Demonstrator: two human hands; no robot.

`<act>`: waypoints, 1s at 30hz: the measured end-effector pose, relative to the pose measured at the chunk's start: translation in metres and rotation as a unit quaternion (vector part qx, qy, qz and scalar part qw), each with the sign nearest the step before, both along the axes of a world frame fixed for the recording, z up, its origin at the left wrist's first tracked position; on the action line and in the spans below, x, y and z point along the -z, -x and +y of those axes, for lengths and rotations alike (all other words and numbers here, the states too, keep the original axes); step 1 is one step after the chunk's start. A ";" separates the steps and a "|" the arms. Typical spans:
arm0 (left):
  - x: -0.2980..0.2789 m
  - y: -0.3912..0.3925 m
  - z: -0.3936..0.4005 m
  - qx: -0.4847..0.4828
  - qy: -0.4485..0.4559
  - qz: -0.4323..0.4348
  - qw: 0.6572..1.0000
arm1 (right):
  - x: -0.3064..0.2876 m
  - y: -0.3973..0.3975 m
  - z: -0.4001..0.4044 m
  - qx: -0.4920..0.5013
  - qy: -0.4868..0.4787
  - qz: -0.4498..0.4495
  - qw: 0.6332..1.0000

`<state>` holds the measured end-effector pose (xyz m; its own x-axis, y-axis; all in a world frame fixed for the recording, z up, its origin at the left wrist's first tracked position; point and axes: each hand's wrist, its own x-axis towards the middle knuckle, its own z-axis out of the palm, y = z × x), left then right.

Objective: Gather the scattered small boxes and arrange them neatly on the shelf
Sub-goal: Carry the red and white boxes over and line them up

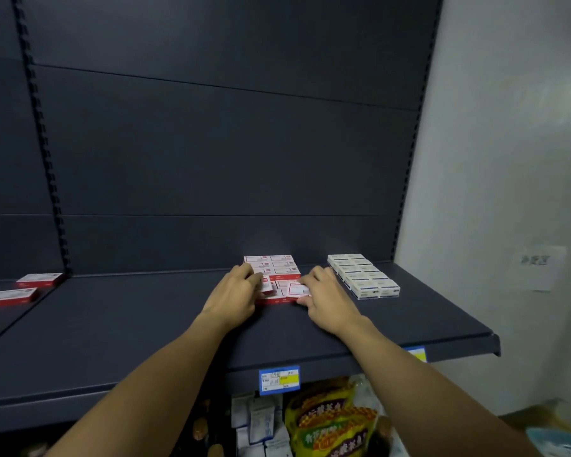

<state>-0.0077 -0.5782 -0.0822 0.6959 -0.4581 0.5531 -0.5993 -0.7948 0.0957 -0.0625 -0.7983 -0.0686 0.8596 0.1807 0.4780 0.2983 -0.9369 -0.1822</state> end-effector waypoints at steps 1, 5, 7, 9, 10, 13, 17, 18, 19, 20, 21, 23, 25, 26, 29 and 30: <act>0.001 -0.002 -0.004 0.003 0.010 0.005 1.000 | 0.004 -0.005 -0.001 -0.008 -0.005 -0.008 1.000; 0.001 -0.010 -0.019 0.009 0.043 0.028 0.999 | 0.015 -0.026 -0.002 -0.020 -0.030 -0.038 0.999; 0.003 -0.016 -0.023 0.008 0.060 0.033 0.998 | 0.019 -0.035 0.000 -0.029 -0.049 -0.043 0.997; 0.005 -0.023 -0.024 -0.001 0.084 0.037 0.996 | 0.022 -0.046 0.000 -0.038 -0.071 -0.037 0.996; 0.007 -0.026 -0.024 -0.006 0.093 0.039 0.995 | 0.023 -0.053 -0.001 -0.043 -0.083 -0.032 0.995; 0.012 -0.032 -0.024 -0.009 0.097 0.039 0.994 | 0.023 -0.071 -0.004 -0.051 -0.127 -0.014 0.990; 0.016 -0.039 -0.023 -0.006 0.097 0.045 0.994 | 0.026 -0.085 -0.008 -0.054 -0.177 -0.018 0.983; 0.016 -0.041 -0.023 -0.008 0.102 0.049 0.994 | 0.028 -0.087 -0.009 -0.054 -0.185 -0.026 0.981; 0.016 -0.042 -0.024 -0.010 0.107 0.051 0.993 | 0.029 -0.089 -0.011 -0.052 -0.190 -0.035 0.980; 0.016 -0.043 -0.024 -0.011 0.112 0.051 0.992 | 0.030 -0.090 -0.013 -0.049 -0.194 -0.043 0.979; 0.016 -0.044 -0.025 -0.012 0.118 0.050 0.992 | 0.030 -0.091 -0.014 -0.046 -0.198 -0.048 0.978; 0.016 -0.044 -0.027 -0.010 0.129 0.051 0.990 | 0.032 -0.092 -0.015 -0.042 -0.200 -0.052 0.978; 0.016 -0.043 -0.028 -0.010 0.135 0.051 0.989 | 0.033 -0.092 -0.013 -0.046 -0.198 -0.053 0.978; 0.016 -0.044 -0.029 -0.010 0.135 0.051 0.989 | 0.033 -0.092 -0.012 -0.050 -0.197 -0.054 0.978; 0.015 -0.044 -0.029 -0.010 0.140 0.051 0.989 | 0.033 -0.092 -0.010 -0.055 -0.193 -0.056 0.978; 0.015 -0.044 -0.029 -0.010 0.143 0.052 0.988 | 0.033 -0.092 -0.009 -0.056 -0.192 -0.055 0.978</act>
